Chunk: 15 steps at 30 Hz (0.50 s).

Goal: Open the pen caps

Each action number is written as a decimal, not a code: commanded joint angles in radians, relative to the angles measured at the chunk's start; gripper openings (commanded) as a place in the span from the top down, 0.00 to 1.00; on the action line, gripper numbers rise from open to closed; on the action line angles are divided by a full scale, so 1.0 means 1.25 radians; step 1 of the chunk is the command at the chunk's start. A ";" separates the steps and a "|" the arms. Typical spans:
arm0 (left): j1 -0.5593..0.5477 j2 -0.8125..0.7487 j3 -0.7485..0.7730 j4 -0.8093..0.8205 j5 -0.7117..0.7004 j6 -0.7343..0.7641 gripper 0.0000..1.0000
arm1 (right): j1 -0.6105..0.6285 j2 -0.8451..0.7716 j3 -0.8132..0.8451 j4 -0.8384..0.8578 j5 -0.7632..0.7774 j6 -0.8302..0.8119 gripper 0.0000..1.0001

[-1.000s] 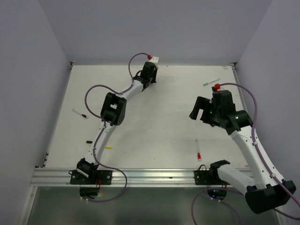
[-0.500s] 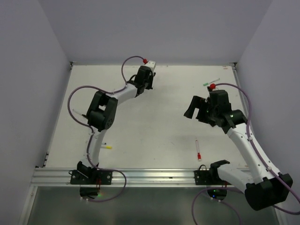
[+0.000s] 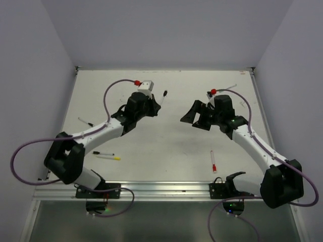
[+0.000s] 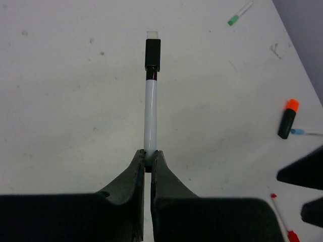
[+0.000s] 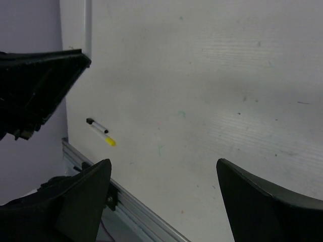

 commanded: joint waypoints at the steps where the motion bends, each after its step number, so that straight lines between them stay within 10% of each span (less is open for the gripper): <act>1: -0.025 -0.138 -0.138 0.110 0.041 -0.122 1.00 | 0.049 0.011 -0.038 0.199 -0.071 0.081 0.11; 15: -0.054 -0.462 -0.585 0.483 0.230 -0.370 1.00 | 0.222 -0.010 -0.176 0.565 -0.002 0.258 0.36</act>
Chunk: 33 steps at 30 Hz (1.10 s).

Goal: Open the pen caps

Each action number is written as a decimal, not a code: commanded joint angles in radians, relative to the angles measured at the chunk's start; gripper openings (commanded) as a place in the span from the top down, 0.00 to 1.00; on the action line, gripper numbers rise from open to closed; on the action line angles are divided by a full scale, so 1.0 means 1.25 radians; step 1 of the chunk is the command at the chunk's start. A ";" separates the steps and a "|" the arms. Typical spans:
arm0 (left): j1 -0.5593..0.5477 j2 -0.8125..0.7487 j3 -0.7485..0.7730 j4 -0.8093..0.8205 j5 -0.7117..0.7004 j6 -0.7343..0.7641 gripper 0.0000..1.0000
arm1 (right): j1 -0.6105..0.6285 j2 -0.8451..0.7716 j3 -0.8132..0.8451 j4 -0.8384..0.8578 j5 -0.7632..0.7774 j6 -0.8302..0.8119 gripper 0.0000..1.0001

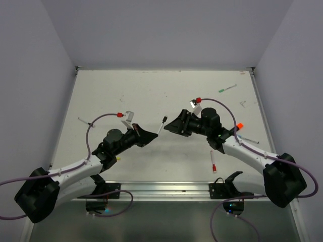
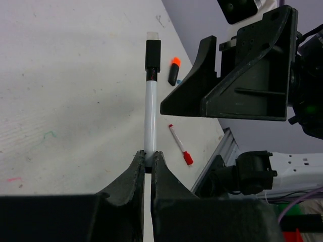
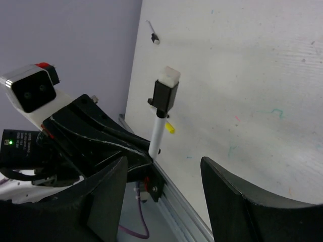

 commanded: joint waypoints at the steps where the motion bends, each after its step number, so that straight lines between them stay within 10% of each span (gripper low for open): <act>1: -0.009 -0.058 -0.033 0.127 0.017 -0.069 1.00 | 0.033 -0.018 0.022 0.099 0.044 0.018 0.37; 21: -0.009 0.086 0.021 0.232 0.065 -0.061 1.00 | 0.066 0.086 0.024 0.236 0.110 0.026 0.54; 33: -0.009 0.110 0.011 0.307 0.097 -0.076 1.00 | 0.086 0.104 0.009 0.237 0.176 0.007 1.00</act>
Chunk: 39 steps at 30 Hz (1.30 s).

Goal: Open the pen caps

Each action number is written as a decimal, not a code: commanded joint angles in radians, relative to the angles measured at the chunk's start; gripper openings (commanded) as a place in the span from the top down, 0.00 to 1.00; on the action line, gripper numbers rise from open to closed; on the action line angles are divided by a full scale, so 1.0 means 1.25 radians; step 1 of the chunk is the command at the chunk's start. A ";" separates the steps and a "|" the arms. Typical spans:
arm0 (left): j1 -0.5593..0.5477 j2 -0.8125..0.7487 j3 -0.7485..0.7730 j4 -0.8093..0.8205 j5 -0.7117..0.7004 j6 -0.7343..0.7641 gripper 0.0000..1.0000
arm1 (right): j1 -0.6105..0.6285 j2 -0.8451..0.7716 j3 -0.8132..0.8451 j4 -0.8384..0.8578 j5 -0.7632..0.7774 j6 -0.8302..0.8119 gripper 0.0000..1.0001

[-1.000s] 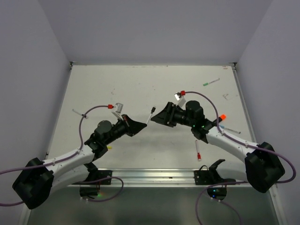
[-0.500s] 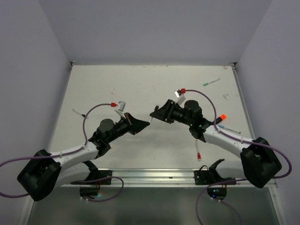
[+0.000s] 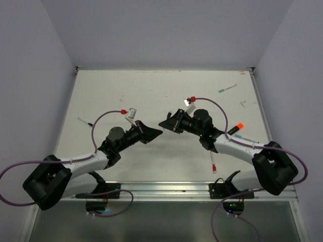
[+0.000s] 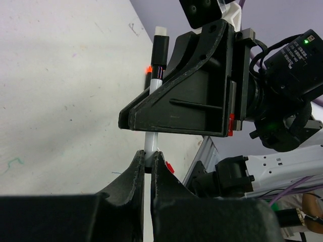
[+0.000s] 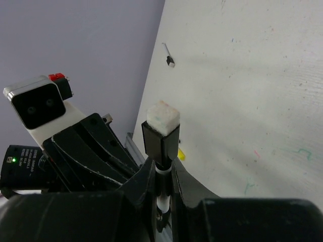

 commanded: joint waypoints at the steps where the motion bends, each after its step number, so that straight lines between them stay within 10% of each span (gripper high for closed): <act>1: -0.004 0.000 0.023 0.087 0.056 0.002 1.00 | 0.001 -0.010 0.018 -0.015 0.072 -0.044 1.00; 4: -0.004 -0.031 0.038 0.004 0.052 0.054 0.94 | 0.001 -0.033 0.055 -0.118 0.094 -0.110 1.00; 8: -0.003 -0.118 0.061 -0.203 -0.052 0.120 0.35 | 0.001 -0.058 0.095 -0.281 0.092 -0.243 1.00; 12: -0.003 -0.182 0.107 -0.319 -0.141 0.174 0.18 | 0.001 -0.064 0.095 -0.318 0.004 -0.327 1.00; 22: -0.001 -0.071 0.238 -0.340 -0.015 0.282 0.26 | 0.001 -0.080 0.067 -0.279 -0.228 -0.402 1.00; 39: 0.001 -0.014 0.217 -0.271 0.059 0.247 0.43 | 0.001 -0.083 0.033 -0.190 -0.284 -0.346 1.00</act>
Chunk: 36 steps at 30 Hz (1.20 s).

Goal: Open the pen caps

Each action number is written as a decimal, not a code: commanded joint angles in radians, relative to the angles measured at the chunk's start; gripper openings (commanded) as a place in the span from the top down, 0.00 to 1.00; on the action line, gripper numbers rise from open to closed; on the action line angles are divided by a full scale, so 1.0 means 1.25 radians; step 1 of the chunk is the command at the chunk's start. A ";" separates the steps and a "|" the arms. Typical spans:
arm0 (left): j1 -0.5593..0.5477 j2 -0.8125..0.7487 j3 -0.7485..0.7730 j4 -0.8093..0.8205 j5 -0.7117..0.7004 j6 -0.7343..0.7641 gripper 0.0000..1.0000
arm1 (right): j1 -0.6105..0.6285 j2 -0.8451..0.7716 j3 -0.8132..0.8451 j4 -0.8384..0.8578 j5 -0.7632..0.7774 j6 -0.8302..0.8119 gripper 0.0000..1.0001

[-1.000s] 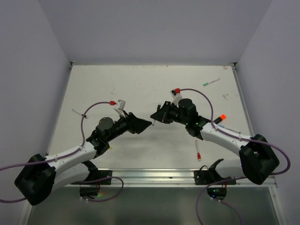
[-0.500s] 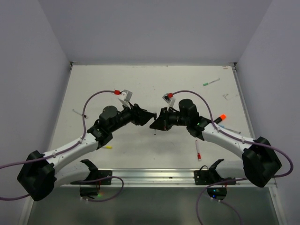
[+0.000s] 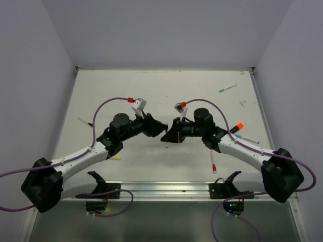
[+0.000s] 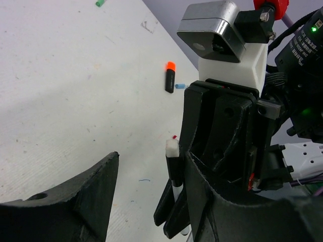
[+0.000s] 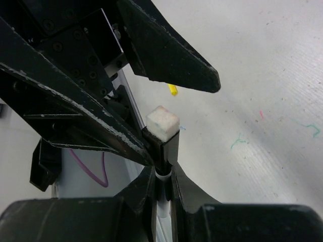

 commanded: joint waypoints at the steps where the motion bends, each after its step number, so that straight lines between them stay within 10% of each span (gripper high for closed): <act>1: 0.001 0.022 0.002 0.061 0.050 -0.008 0.44 | -0.001 -0.008 -0.006 0.051 -0.021 0.008 1.00; 12: 0.001 0.059 0.007 0.092 0.088 -0.034 0.54 | -0.001 0.014 -0.006 0.080 -0.040 0.028 1.00; 17: 0.001 0.087 0.031 0.081 0.095 -0.051 1.00 | -0.001 0.020 -0.006 0.082 -0.035 0.032 1.00; 36: 0.004 0.042 0.198 -0.264 -0.440 -0.187 1.00 | 0.123 0.068 0.074 -0.262 0.494 -0.090 1.00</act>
